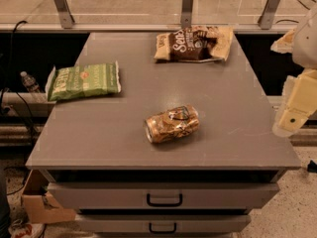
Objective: Place orange can upright
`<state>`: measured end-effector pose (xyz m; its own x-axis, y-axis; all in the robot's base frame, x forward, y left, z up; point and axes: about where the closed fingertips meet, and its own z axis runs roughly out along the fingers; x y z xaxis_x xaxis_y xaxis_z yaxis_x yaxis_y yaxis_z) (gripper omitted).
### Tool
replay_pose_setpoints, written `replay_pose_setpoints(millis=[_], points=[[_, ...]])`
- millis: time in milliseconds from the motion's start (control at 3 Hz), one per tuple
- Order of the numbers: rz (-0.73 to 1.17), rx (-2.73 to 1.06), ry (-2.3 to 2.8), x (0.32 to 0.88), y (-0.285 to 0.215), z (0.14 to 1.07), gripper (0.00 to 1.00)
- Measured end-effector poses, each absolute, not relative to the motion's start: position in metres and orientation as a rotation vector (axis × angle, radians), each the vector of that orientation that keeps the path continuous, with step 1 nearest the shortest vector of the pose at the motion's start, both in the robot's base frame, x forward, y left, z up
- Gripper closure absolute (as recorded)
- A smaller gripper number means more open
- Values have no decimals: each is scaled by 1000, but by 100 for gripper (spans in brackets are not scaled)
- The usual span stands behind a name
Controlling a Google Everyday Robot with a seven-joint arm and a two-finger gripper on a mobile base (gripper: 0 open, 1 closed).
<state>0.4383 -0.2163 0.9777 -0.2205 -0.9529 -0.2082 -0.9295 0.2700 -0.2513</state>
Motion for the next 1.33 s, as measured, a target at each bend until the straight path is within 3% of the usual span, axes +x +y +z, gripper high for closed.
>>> replay_pose_setpoints(millis=[667, 1333], points=[[-135, -1733, 2220, 439, -213, 979, 0], [-299, -2226, 1939, 452, -116, 946, 0]])
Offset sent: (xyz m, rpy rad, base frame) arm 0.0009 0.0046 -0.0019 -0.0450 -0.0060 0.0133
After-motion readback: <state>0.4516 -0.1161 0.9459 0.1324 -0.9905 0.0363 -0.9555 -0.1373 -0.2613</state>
